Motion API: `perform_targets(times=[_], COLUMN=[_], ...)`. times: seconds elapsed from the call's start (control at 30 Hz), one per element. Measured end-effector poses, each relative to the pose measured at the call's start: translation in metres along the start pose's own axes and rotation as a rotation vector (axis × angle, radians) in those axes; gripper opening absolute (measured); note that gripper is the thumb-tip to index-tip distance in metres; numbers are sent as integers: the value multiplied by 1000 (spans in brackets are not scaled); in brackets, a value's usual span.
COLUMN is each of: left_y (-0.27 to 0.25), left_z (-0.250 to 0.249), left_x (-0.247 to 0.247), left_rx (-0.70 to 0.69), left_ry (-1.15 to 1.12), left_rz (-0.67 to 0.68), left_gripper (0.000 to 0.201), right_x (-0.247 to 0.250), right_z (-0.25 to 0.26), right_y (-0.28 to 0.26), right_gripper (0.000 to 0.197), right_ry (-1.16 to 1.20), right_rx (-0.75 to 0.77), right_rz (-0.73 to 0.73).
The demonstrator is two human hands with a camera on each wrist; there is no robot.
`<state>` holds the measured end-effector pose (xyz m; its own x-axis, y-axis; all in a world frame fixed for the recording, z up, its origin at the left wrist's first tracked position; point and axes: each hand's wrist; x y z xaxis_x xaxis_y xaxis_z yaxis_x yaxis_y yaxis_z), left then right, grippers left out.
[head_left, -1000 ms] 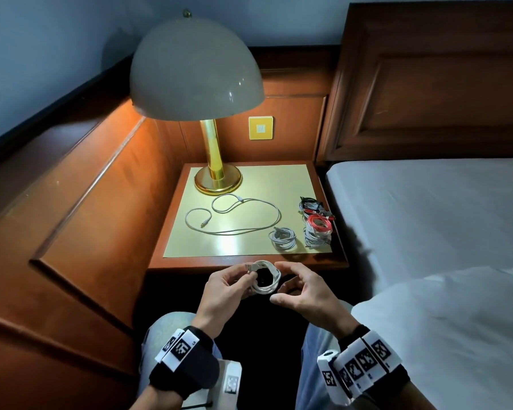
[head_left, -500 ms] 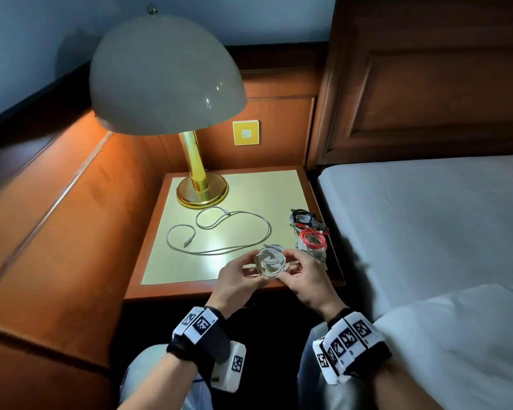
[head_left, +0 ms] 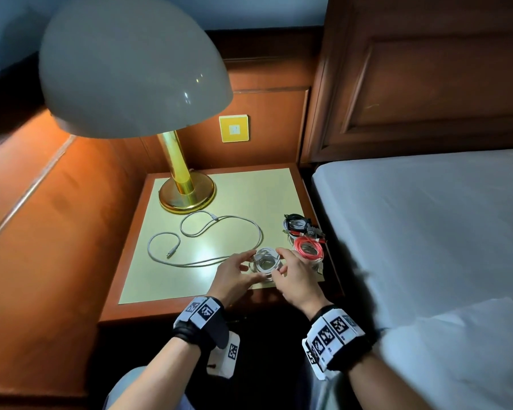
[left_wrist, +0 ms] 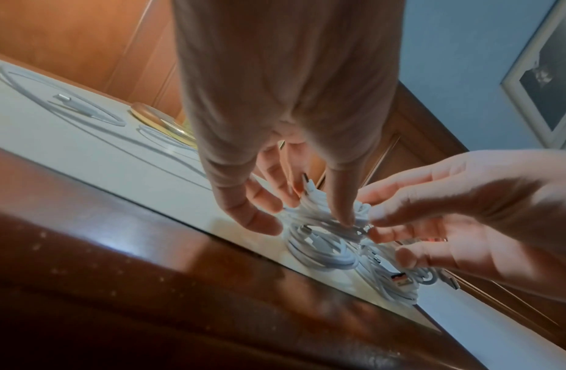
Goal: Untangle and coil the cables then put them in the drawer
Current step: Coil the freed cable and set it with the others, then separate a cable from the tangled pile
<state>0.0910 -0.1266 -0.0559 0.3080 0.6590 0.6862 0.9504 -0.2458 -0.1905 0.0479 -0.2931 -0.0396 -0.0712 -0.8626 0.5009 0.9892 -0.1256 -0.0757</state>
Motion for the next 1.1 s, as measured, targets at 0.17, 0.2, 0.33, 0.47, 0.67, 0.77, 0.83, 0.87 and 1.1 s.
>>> perform_targets(times=[0.17, 0.2, 0.33, 0.47, 0.67, 0.77, 0.83, 0.87, 1.1], left_y=[-1, -2, -5, -8, -16, -24, -31, -35, -64], left_z=[3, 3, 4, 4, 3, 3, 3, 3, 10], left_x=[-3, -4, -5, -5, -2, 2, 5, 7, 23], left_rx=[29, 32, 37, 49, 54, 44, 35, 28, 4], left_ry=[-52, -75, -117, -117, -106, -67, -35, -18, 51], left_rz=[28, 31, 25, 26, 5, -9, -21, -26, -61], left_gripper=[71, 75, 86, 71, 66, 68, 70, 70, 70], right_x=[-1, -1, -2, 0, 6, 9, 10, 10, 3], right_z=[-5, -5, -6, -6, -1, 2, 5, 6, 19], right_y=[1, 0, -2, -5, -13, -20, -25, -28, -47], right_gripper=[53, 53, 56, 57, 55, 51, 50, 50, 51], right_ry=[-9, -5, 10, 2, -8, -17, -27, -34, -37], right_rx=[-14, -11, 3, 16, 30, 56, 72, 82, 166], right_rz=[-9, -10, -15, -20, -62, -84, -92, -95, -36])
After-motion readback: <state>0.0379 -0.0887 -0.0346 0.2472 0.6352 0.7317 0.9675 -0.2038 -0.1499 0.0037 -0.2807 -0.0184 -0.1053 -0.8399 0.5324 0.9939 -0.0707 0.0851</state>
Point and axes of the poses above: each hand's wrist, its own y-axis towards the middle knuckle, its own x-axis out of the back of the hand, z = x × y, and after that the axes turned 12 degrees about y, right-handed
